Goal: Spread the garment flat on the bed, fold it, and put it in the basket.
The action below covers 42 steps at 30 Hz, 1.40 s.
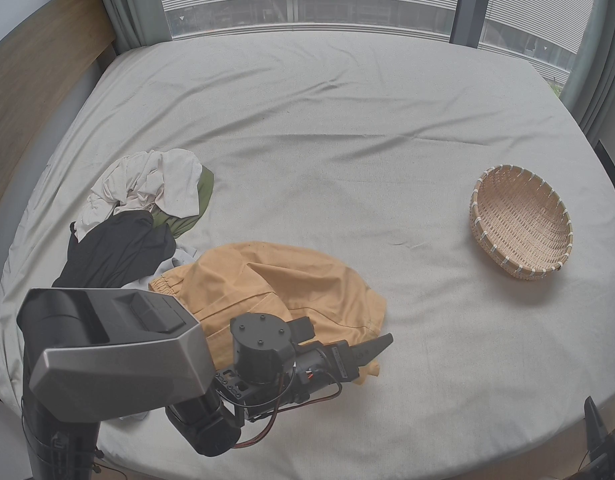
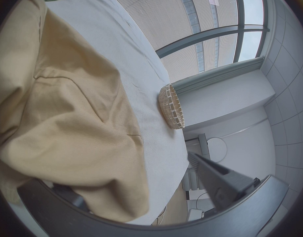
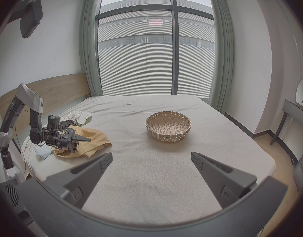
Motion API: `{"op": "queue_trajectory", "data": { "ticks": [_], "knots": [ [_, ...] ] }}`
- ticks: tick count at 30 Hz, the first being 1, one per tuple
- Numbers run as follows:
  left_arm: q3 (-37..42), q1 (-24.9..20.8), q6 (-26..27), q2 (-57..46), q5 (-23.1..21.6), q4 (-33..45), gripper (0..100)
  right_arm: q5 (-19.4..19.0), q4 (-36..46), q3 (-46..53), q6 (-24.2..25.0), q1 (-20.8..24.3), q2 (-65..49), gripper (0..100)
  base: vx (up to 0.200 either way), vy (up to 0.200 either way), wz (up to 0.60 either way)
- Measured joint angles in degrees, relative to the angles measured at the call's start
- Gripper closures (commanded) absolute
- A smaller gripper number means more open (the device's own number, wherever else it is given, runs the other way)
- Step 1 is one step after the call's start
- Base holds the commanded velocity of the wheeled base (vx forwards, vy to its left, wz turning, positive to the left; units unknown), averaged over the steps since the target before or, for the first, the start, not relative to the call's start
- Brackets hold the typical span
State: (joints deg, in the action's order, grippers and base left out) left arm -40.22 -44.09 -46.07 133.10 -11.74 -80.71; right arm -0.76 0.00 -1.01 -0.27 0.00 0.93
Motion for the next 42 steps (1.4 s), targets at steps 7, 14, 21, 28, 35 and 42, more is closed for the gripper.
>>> {"op": "queue_trajectory", "data": {
  "ticks": [7,14,21,28,35,42],
  "knots": [
    [7.7,-0.3,0.2,-2.8,0.7,-3.4,0,0.0,0.0,0.0,0.0,0.0,0.0,0,0.0,0.0,0.0],
    [19.5,-0.1,4.8,-6.7,0.6,-5.9,0,0.0,0.0,0.0,0.0,0.0,0.0,0,0.0,0.0,0.0],
    [25.7,4.0,10.7,-11.1,1.1,-7.3,0,0.0,0.0,0.0,0.0,0.0,0.0,0,0.0,0.0,0.0],
    [31.1,12.0,14.0,-17.1,1.8,-7.6,0,0.0,0.0,0.0,0.0,0.0,0.0,0,0.0,0.0,0.0],
    [36.3,20.9,15.5,-19.9,-1.6,-7.8,0,0.0,0.0,0.0,-0.1,0.0,0.0,0,0.0,0.0,0.0],
    [37.4,29.6,19.8,-22.3,-6.5,-7.8,0,0.0,0.0,0.0,-0.1,0.0,0.0,0,0.0,0.0,0.0]
  ]
}}
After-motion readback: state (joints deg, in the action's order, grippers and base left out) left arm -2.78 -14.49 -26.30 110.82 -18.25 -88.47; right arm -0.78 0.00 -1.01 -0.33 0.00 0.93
